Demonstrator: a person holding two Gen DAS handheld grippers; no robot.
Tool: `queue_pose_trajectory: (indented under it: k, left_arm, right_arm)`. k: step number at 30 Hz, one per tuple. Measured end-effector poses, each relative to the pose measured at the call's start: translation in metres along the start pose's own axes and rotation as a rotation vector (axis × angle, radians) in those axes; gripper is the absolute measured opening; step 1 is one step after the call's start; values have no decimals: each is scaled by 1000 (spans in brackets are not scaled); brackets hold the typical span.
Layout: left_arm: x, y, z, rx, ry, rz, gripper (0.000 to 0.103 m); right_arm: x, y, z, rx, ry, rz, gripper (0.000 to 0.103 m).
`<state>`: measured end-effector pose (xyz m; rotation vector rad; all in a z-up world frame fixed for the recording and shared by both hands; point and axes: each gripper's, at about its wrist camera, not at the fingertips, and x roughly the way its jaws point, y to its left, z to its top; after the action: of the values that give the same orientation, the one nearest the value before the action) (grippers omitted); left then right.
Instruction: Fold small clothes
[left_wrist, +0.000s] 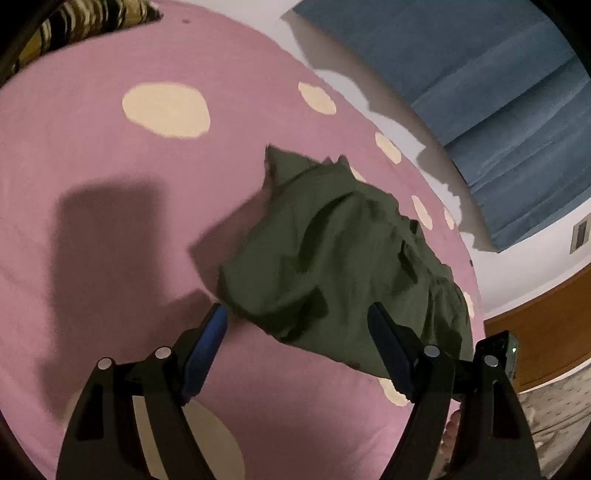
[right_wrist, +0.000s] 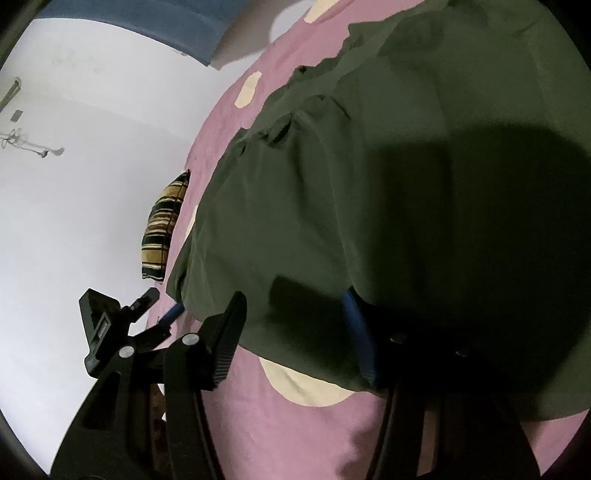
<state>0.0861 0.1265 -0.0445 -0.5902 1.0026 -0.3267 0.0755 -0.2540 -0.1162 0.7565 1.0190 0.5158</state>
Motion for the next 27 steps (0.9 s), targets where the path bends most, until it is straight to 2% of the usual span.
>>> queue_pose_trajectory:
  k: [6,10,15,19,22,27]
  left_arm:
    - [31,0,3,-21,22,28,77]
    - [44,-1,11,-37,-9,28,77]
    - [59,-12,16,-7,-39,115,46]
    - [56,-19,15,9,-51,153,42]
    - [55,-19,14,25,-49,161,42]
    - [56,-17,14,32,-47,166,42]
  right_arm:
    - [-7,4,-6,-1,-15,8,54]
    - [-13,1,-7,-9,-27,14,54]
    - [-8,-2,-16,-10,-34,14,54]
    - [-5,1,-19,-16,-41,17,54]
    - [-13,7,-15,12,-48,-16,55]
    - [-30,35,23,-52,-118,-41,62]
